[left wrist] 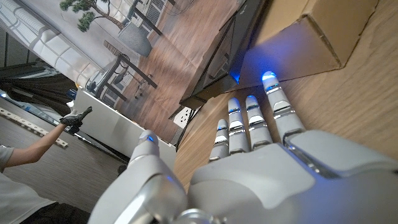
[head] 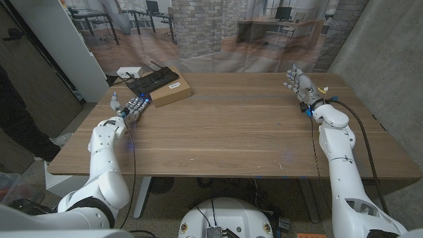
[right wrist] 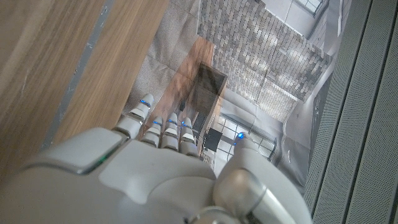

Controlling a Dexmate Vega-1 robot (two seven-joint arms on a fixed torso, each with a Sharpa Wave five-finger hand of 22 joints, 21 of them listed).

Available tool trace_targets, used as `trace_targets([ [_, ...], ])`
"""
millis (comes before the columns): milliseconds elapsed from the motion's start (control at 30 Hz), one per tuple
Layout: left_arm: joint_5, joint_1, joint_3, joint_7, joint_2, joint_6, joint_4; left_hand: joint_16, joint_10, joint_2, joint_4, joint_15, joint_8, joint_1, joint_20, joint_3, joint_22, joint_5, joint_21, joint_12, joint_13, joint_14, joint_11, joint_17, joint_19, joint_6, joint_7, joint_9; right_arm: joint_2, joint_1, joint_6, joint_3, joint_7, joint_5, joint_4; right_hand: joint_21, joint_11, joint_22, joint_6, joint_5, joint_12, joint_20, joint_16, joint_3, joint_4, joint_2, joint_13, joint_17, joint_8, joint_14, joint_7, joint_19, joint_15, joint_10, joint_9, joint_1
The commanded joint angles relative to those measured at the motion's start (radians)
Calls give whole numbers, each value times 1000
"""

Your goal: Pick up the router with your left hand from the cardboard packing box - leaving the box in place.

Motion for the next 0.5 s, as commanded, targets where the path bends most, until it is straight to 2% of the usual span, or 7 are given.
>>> trace_targets([
  [33,8,-6,0,27,-13,6,-45,3,7,-1,0,-7,1,-6,1,-5,1,8,1,2,2,8,-8,2,10,12,58,5,3,-21,-1,18,5,9,-22,8,-1,2,10,8,8,2,10,-5,-1,1,2,3,7,6,0,8,-2,5,3,-12],
  [267,14,-12,8,35,-6,16,-87,-1,6,-1,0,-11,2,-4,0,-5,0,10,-2,-1,2,5,-10,1,11,18,53,5,9,-36,7,29,8,16,-32,8,-1,2,11,8,7,2,10,-5,0,1,2,3,6,6,-1,8,-2,6,3,-12],
  [500,28,-41,11,27,14,10,-53,-3,5,0,-1,-11,1,-2,0,-5,0,11,-4,-3,2,4,-10,1,12,18,53,5,14,-57,1,36,4,12,-61,8,1,2,13,9,7,2,9,-5,0,1,2,3,7,7,-3,10,-2,6,3,-13],
])
